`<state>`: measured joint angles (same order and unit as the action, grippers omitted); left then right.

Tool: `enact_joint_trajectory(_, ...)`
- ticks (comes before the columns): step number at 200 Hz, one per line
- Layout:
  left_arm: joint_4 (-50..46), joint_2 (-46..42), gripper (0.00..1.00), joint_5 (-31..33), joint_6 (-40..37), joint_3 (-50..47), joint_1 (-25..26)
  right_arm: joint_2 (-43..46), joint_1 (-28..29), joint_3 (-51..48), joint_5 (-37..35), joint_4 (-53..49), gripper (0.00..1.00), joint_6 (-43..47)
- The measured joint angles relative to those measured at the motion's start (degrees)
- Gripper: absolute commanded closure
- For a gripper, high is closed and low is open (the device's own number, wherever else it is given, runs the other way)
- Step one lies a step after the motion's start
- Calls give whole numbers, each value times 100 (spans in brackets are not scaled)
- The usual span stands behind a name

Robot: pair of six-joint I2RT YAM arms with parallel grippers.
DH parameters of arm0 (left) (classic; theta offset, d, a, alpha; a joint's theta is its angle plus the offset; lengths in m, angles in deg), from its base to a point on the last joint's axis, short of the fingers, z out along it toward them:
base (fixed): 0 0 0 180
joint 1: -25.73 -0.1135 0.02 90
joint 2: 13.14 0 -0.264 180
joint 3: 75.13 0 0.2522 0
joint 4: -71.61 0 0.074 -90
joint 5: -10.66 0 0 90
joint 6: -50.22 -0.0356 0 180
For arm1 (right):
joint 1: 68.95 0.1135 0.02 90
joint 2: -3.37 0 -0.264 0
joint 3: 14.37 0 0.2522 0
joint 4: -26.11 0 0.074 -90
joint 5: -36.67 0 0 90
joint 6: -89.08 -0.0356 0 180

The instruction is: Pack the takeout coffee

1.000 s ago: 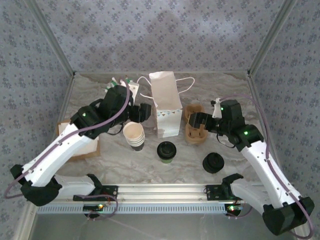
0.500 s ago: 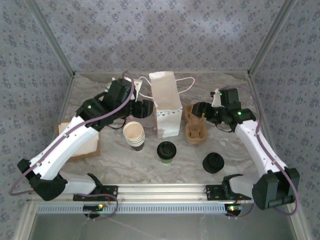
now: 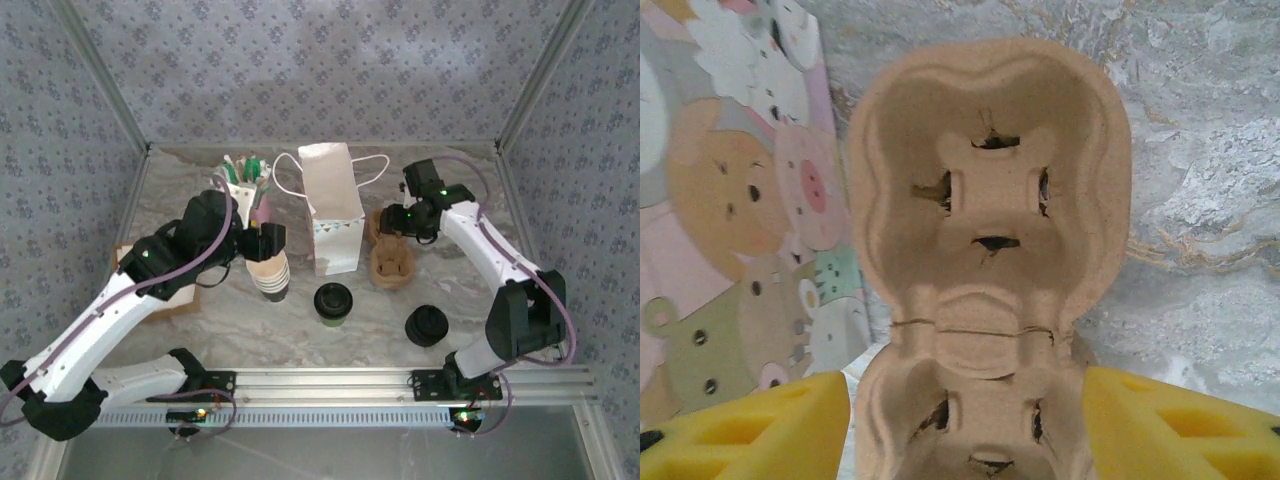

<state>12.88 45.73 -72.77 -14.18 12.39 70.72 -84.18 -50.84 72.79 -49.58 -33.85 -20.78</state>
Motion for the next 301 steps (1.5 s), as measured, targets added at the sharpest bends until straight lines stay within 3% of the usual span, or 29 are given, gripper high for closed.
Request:
enact_joint_trajectory(85, 221, -129, 32, -83, 61, -459, 0, -942, 479, 479, -804, -518, 45, 151)
enact_joint_trajectory(225, 321, -146, 32, -83, 57, -494, 0, -1392, 584, 603, -892, -597, 45, 151)
enact_joint_trajectory(301, 321, -144, 32, -83, 57, -494, 0, -1403, 581, 632, -868, -669, 55, 151)
